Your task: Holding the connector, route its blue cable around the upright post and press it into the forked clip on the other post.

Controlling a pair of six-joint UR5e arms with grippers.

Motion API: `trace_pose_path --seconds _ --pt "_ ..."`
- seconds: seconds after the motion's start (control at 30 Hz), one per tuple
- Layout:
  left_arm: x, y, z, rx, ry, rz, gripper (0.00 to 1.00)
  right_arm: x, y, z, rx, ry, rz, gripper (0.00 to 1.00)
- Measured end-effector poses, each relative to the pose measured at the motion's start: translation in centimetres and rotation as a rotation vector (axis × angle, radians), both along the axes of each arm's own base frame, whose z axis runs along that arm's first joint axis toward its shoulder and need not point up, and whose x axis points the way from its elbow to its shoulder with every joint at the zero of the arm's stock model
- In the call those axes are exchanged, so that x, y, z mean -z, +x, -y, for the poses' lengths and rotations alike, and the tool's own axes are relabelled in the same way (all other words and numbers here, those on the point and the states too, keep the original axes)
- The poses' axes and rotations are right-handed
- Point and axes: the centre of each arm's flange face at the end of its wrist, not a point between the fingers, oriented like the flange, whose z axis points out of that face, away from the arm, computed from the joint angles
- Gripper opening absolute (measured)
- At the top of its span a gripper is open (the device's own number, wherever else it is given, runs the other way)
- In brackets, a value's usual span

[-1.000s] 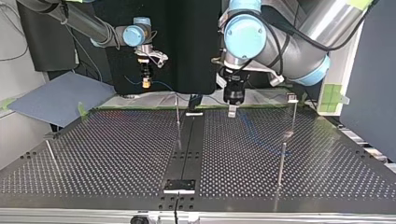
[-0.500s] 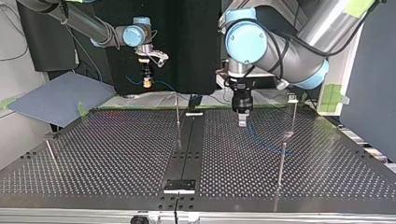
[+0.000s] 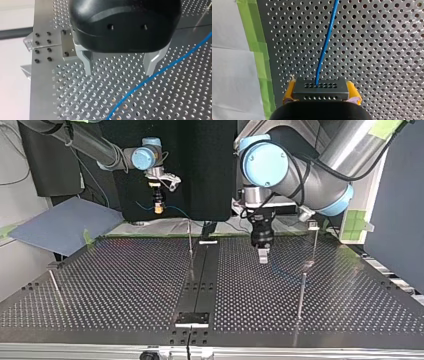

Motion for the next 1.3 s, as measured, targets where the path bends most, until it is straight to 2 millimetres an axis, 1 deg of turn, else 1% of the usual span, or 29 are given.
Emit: trace_pose_path --seconds 0.23,0.5,0.73,0.97,1.07,1.2,1.3 --pt "0.1 0.2 0.3 0.034 0.061 -0.004 1.0 0.0 0.0 0.0 -0.001 0.001 0.001 0.02" --pt "0.1 0.5 -0.8 -0.026 0.125 -0.02 1.0 0.0 0.0 0.0 0.0 0.002 0.002 0.02" --pt "0.2 0.5 -1.1 -0.054 0.136 -0.027 1.0 0.0 0.0 0.0 0.0 0.002 0.002 0.02" --pt "0.3 0.6 -0.8 -0.021 0.141 -0.027 1.0 0.0 0.0 0.0 0.0 0.001 0.002 0.02" --pt "1.0 0.7 -0.6 -0.011 0.154 -0.039 1.0 0.0 0.0 0.0 0.0 0.0 0.002 0.02" --pt "2.7 1.4 -0.3 -0.019 0.191 -0.07 1.0 0.0 0.0 0.0 0.0 0.001 0.002 0.02" --pt "3.5 2.0 -0.4 -0.031 0.202 -0.079 1.0 0.0 0.0 0.0 0.0 0.001 0.002 0.02"
